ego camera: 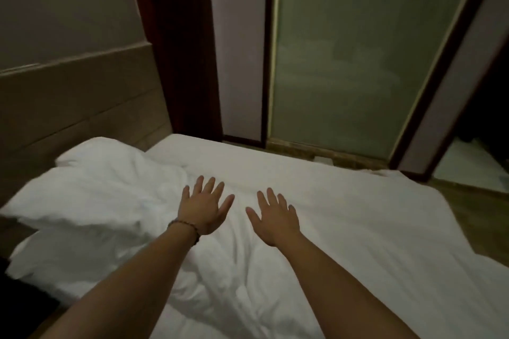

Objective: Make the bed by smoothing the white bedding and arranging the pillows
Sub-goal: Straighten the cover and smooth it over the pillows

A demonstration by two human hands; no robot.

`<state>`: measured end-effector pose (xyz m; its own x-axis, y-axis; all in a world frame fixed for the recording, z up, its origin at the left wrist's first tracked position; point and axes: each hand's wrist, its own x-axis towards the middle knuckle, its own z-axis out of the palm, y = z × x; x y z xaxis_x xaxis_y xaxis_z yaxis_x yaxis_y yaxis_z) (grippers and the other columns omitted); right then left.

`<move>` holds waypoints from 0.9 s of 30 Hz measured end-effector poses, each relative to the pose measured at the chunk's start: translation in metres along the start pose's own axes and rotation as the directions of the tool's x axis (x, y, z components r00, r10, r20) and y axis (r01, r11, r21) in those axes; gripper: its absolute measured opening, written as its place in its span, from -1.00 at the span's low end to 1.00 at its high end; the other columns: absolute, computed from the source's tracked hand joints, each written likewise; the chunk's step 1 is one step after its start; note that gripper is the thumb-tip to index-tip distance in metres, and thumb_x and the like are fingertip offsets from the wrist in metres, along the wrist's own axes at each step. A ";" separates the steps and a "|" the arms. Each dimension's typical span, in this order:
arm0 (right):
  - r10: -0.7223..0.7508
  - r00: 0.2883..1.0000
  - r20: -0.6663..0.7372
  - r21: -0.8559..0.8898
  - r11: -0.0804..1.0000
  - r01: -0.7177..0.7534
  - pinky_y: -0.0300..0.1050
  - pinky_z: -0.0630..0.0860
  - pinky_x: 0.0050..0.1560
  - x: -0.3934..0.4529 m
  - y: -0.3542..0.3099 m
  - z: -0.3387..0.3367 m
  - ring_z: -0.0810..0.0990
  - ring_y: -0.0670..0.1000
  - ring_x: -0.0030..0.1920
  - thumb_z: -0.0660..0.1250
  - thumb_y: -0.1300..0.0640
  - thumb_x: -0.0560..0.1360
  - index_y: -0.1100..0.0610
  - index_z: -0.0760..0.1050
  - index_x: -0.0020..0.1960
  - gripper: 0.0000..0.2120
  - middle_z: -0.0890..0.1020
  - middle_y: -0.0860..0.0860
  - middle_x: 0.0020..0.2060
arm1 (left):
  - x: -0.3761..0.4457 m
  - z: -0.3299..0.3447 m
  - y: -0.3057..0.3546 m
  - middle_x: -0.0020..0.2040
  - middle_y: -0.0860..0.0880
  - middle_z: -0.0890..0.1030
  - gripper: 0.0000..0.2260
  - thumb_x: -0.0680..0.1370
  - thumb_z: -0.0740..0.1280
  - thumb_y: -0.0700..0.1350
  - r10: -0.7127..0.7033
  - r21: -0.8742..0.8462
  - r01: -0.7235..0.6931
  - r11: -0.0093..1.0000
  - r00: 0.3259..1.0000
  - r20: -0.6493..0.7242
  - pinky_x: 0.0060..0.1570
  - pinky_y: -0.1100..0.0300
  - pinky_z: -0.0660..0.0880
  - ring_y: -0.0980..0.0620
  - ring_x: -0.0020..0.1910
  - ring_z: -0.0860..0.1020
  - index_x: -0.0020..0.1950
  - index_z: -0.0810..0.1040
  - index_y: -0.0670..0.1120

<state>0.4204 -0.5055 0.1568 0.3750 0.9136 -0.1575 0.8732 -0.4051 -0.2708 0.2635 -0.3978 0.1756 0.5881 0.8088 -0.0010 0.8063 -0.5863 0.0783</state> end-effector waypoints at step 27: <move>-0.033 0.985 0.169 -0.016 0.999 0.036 0.17 -0.16 0.53 0.201 -0.217 0.178 -0.20 0.13 0.59 -0.66 -0.40 0.20 0.01 -0.23 0.61 0.06 -0.20 0.03 0.60 | 0.093 0.107 -0.324 0.64 0.02 -0.08 0.01 0.28 -0.61 0.41 -0.125 0.091 0.110 0.990 0.973 0.193 0.54 -0.15 -0.10 -0.10 0.61 -0.16 0.64 -0.08 0.06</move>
<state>0.2510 -0.2402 0.0148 0.2880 0.9071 -0.3070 0.8911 -0.3713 -0.2610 0.0640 -0.1375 0.0436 0.4833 0.8516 -0.2028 0.8683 -0.4959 -0.0134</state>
